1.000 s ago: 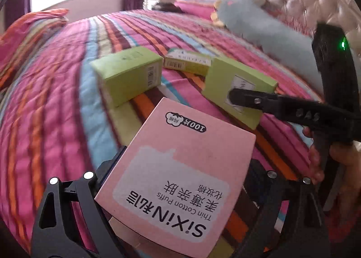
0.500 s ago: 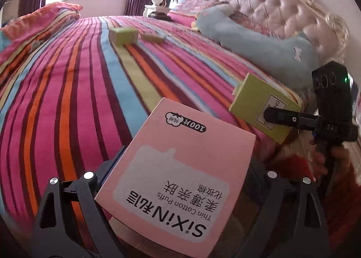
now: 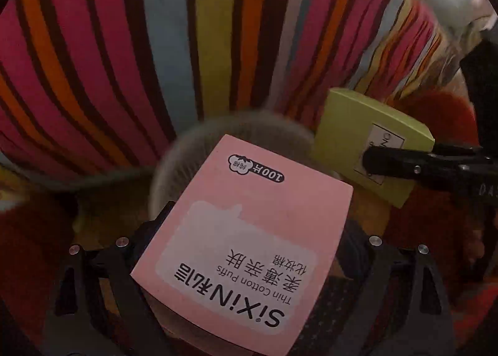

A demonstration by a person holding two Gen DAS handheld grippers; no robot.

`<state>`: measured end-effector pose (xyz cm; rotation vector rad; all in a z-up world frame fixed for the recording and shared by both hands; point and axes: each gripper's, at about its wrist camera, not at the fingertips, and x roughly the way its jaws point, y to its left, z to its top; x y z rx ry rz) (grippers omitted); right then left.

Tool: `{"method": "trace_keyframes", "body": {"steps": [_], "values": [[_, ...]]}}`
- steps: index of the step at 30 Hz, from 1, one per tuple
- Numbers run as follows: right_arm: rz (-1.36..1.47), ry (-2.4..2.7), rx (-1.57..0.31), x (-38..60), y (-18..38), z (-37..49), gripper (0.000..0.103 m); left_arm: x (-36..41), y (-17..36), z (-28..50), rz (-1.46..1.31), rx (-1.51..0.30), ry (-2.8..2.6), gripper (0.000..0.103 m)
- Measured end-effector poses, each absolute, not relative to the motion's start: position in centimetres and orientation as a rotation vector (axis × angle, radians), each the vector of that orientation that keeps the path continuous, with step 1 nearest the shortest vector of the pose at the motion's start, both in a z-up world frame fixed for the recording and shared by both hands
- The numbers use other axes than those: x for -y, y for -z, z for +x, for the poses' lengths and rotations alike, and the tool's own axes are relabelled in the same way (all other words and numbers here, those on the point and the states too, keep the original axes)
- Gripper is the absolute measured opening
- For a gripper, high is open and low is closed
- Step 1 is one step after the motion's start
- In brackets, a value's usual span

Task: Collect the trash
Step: 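Carry pink box and green box over the wastebasket and open both tools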

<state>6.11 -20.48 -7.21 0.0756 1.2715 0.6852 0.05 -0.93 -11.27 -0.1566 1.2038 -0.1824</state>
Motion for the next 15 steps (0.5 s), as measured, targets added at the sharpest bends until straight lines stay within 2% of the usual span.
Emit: {"method": "trace_keyframes", "body": {"steps": [4,15], "values": [[0.024,-0.669,-1.329,19.4,9.4,5.8,0.048,2.4,13.9,-0.2,-0.086,-1.288,0.19,0.087],[-0.043,-0.666,-1.338,18.8,10.5,5.3,0.05,2.3,15.9,0.1,-0.066,-1.353,0.14,0.089]]}}
